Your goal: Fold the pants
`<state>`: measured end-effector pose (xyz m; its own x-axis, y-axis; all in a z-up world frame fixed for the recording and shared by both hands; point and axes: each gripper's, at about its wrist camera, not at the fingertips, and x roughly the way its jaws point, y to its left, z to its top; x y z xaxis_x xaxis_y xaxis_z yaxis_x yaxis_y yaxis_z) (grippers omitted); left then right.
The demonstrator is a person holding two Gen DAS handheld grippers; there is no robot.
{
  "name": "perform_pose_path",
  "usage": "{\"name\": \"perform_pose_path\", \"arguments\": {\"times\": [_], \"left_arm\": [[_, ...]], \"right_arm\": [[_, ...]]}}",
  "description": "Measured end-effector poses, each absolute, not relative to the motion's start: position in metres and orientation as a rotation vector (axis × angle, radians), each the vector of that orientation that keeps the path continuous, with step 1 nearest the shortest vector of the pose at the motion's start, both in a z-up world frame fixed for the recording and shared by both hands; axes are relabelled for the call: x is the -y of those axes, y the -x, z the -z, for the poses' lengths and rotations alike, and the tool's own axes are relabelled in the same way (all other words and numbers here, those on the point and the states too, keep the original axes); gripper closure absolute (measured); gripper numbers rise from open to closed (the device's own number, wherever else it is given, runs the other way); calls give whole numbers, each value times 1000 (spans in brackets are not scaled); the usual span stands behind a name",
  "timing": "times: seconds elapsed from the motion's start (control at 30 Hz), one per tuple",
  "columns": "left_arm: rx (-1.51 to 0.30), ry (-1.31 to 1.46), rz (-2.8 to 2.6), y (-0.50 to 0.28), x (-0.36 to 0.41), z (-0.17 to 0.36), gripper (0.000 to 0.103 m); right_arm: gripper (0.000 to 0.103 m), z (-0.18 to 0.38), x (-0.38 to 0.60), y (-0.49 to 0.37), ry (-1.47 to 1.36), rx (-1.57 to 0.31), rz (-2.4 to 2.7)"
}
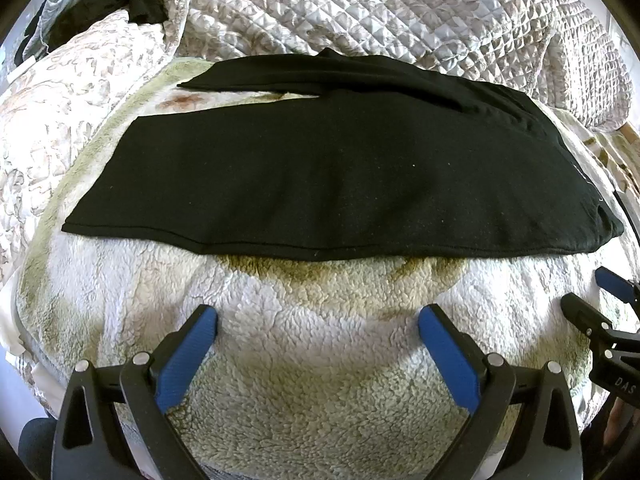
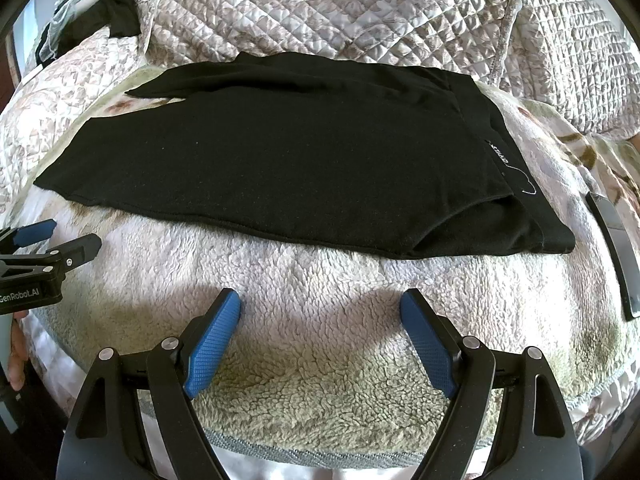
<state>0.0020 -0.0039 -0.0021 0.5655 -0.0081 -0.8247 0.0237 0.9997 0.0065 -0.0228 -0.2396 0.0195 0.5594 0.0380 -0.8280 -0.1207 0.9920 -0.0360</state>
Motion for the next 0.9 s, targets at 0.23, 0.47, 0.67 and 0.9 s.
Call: {"name": "perform_pose_path", "arguments": {"times": [0.23, 0.47, 0.67, 0.9], "left_arm": [[-968, -20, 19, -2, 5, 2, 1], [-965, -21, 21, -1, 6, 2, 1], [-962, -23, 24, -1, 6, 2, 1], [-954, -22, 29, 0, 4, 2, 1]], "right_arm": [[21, -20, 239, 24, 92, -975, -94], [21, -20, 239, 24, 94, -976, -96], [21, -20, 235, 24, 92, -973, -100], [21, -20, 238, 25, 98, -978, -110]]}}
